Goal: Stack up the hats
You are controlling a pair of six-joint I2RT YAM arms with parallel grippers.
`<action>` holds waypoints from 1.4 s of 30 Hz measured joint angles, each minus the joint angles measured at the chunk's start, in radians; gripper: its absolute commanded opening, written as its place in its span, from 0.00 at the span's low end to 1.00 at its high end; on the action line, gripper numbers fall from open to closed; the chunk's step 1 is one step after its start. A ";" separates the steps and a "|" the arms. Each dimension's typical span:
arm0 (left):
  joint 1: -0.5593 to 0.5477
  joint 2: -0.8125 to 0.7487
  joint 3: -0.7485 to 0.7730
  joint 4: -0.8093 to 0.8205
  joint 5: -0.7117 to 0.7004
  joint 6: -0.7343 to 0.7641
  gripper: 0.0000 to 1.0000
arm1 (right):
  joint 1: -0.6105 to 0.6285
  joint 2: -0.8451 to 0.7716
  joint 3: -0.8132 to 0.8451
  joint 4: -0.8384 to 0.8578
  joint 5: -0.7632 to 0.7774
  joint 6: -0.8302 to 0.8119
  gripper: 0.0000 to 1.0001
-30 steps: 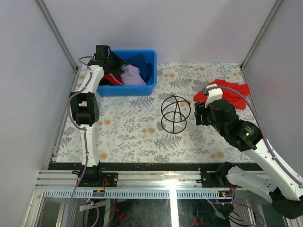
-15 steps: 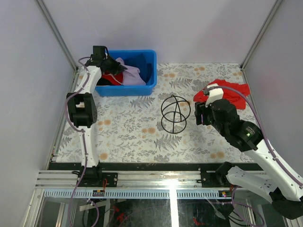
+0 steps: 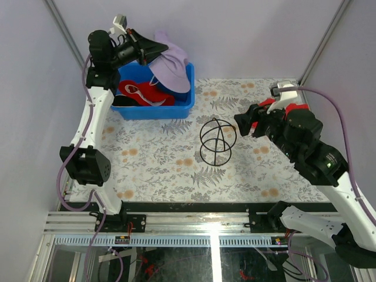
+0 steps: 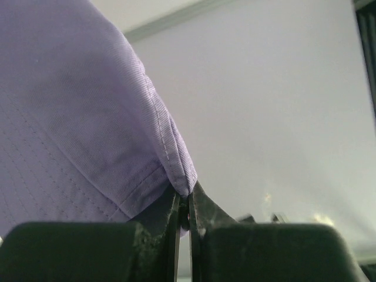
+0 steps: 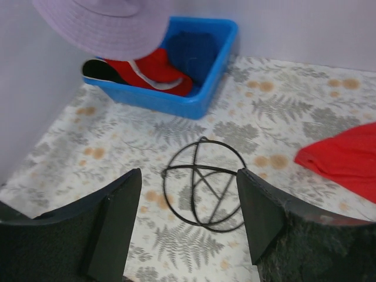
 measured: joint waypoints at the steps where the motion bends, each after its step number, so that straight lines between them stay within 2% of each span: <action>1: -0.010 -0.011 -0.005 0.040 0.021 -0.034 0.00 | 0.000 0.014 0.017 0.014 -0.018 0.018 0.75; 8: -0.075 -0.041 -0.067 0.396 0.147 -0.323 0.00 | -0.013 0.093 0.050 0.104 -0.196 0.212 0.79; 11: -0.080 -0.041 -0.081 0.522 0.175 -0.414 0.00 | -0.118 0.079 -0.008 0.200 -0.360 0.348 0.78; 14: -0.080 -0.041 -0.081 0.629 0.191 -0.496 0.00 | -0.348 0.024 -0.172 0.415 -0.571 0.573 0.77; 17: -0.082 -0.042 -0.079 0.708 0.202 -0.557 0.00 | -0.554 -0.006 -0.425 0.756 -0.738 0.894 0.77; 20: -0.094 -0.042 -0.067 0.750 0.206 -0.609 0.00 | -0.610 0.061 -0.571 1.015 -0.836 1.148 0.77; 24: -0.140 -0.040 -0.029 0.784 0.206 -0.650 0.00 | -0.612 0.173 -0.617 1.221 -0.917 1.361 0.77; 32: -0.235 -0.029 -0.023 0.836 0.200 -0.675 0.00 | -0.594 0.253 -0.534 1.443 -0.987 1.492 0.77; 42: -0.266 0.023 -0.023 0.865 0.175 -0.697 0.00 | -0.497 0.333 -0.474 1.464 -0.985 1.472 0.77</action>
